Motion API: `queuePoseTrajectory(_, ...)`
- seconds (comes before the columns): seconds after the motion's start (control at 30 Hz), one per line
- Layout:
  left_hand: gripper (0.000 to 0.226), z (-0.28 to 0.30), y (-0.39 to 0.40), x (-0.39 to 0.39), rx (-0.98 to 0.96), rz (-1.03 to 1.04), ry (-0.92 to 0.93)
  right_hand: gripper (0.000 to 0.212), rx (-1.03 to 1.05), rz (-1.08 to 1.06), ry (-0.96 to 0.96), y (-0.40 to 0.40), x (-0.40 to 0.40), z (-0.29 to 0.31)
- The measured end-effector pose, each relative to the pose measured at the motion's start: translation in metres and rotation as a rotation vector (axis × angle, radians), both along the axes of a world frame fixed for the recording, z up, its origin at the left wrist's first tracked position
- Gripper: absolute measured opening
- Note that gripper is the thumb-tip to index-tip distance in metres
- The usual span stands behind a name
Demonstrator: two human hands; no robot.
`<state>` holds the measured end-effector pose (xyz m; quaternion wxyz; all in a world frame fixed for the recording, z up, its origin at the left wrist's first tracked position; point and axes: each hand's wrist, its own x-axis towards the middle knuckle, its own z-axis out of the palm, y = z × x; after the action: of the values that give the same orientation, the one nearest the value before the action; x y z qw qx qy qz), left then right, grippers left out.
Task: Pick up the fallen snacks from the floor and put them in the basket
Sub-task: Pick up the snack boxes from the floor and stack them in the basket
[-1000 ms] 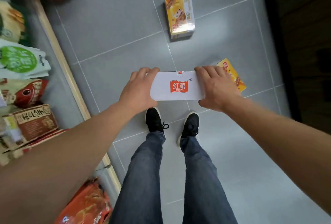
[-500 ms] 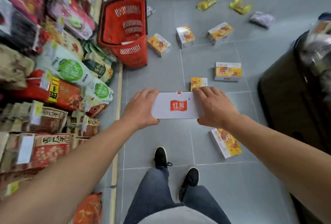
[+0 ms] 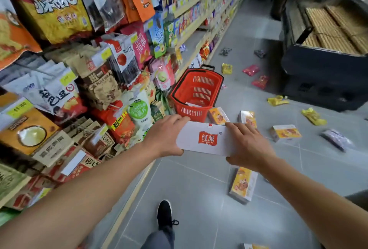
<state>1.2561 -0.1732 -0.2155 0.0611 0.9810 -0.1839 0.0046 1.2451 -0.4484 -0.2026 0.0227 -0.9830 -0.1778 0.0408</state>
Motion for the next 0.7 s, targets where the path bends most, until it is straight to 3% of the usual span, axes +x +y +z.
queuePoseTrajectory(0.33,0.098,-0.006,0.047,0.181,-0.086,0.027,-0.043,0.1,-0.005,0.011,-0.035,0.046,0.19,0.004)
queuePoseTrajectory(0.7,0.104,-0.044,0.086,0.35,-0.106,0.019,0.181,0.106,0.025,-0.051,0.148,0.086,0.349,-0.032)
